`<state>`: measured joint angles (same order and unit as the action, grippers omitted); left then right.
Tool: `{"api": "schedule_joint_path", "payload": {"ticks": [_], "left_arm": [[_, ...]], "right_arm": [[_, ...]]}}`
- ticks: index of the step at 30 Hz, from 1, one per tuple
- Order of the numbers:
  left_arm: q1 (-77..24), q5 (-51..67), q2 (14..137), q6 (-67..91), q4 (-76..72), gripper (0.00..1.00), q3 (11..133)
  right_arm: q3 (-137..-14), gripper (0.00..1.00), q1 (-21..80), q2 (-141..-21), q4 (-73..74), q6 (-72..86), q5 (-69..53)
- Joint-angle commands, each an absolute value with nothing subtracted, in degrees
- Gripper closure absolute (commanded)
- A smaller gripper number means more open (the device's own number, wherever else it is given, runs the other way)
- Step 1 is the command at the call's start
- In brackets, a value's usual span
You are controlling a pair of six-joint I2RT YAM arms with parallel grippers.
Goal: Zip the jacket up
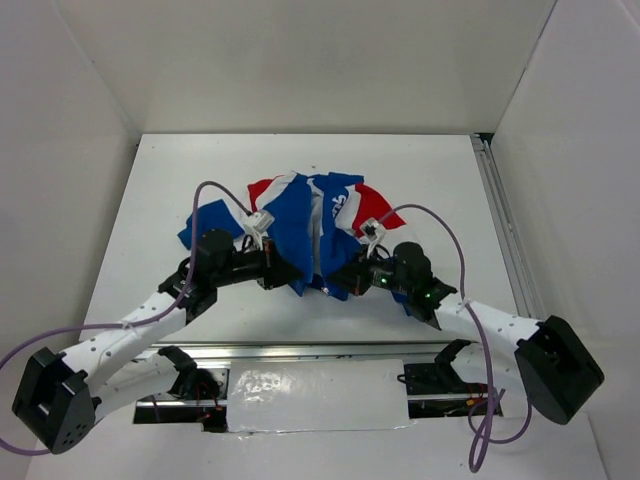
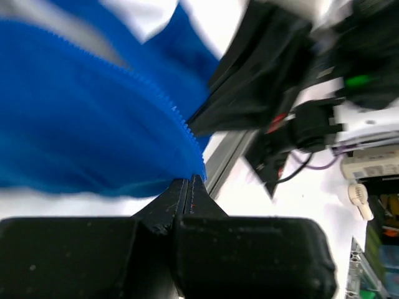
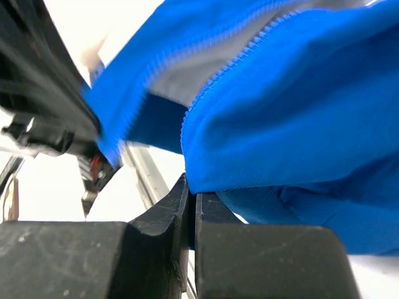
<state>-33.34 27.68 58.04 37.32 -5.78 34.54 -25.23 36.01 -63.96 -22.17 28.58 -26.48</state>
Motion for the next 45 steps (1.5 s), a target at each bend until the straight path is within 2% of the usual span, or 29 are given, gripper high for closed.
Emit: {"api": "schedule_joint_path", "payload": {"ticks": [1,4,5,6,7,10,12,16,17,20,22,28,31,36,38,41,42,44,45], "left_arm": [[-33.92,33.3,54.41,36.12,-21.52,1.0,32.7],[-34.01,35.85,53.17,35.77,-23.81,1.0,32.52],[-34.1,34.47,52.83,35.77,-22.34,1.0,32.87],[-34.1,34.45,52.82,35.77,-22.32,1.0,32.87],[-34.1,31.76,52.91,35.6,-20.06,1.0,33.22],[-34.19,30.24,52.91,35.07,-18.02,1.0,33.22],[-34.19,28.84,52.56,35.24,-16.27,1.0,32.87],[-34.45,25.23,52.03,35.68,-11.61,1.0,32.61],[-34.45,23.66,52.03,36.03,-10.12,1.0,32.43],[-34.45,21.72,53.69,37.6,-7.57,1.0,31.9],[-34.45,20.04,57.72,38.93,-5.19,1.0,31.99],[-34.45,20.4,71.7,39.02,-6.59,1.0,35.59],[-33.58,18.29,76.54,38.15,-8.78,1.0,37.96],[-29.89,19.69,84.8,36.22,-12.56,1.0,44.64],[-28.75,20.65,87.87,35.95,-12.31,1.0,48.32],[-28.39,23.11,89.29,35.86,-12.39,1.0,49.92],[-28.3,23.64,89.56,35.95,-12.83,1.0,49.75],[-28.21,25.04,89.47,36.21,-14.5,1.0,48.26],[-28.3,25.31,89.39,36.65,-14.76,1.0,47.99]], "right_arm": [[-18.04,1.0,36.56,-59.25,-48.25,28.13,-31.03],[-13.54,1.0,41.54,-53.45,-52.13,23.4,-17.97],[-21.28,1.0,44.53,-51.44,-39.24,19.46,-7.49],[-21.36,1.0,44.56,-51.68,-39.11,18.47,-1.9],[-24.32,1.0,46.04,-52.46,-26.06,17.59,2.33],[-33.82,1.0,46.32,-58.61,-4.98,21.08,12.52],[-37.87,1.0,46.49,-63.34,6.26,24.76,12.4],[-37.89,0.99,47.19,-67.76,14.76,30.57,2.83],[-36.4,0.94,48.15,-67.5,15.46,32.76,0.9],[-34.81,0.9,48.34,-68.11,19.5,36.81,-0.52],[-35.5,1.0,48.08,-71.78,23.37,38.4,4.89],[-43.3,1.0,41.06,-88.46,19.69,34.73,4.75],[-49.19,1.0,37.45,-95.51,19.78,33.58,8.43],[-54.48,1.0,29.12,-98.7,10.04,32.69,6.24],[-53.97,1.0,28.04,-97.39,0.95,30.95,5.02],[-46.17,1.0,30.84,-87.4,-13.99,23.93,-1.56],[-39.62,0.97,33.98,-80.14,-18.06,19.47,-2.71],[-33.95,0.93,35.77,-74.03,-27.22,17.32,-4.56],[-29.75,0.86,36.12,-70.09,-28.81,16.62,-6.83]]}}
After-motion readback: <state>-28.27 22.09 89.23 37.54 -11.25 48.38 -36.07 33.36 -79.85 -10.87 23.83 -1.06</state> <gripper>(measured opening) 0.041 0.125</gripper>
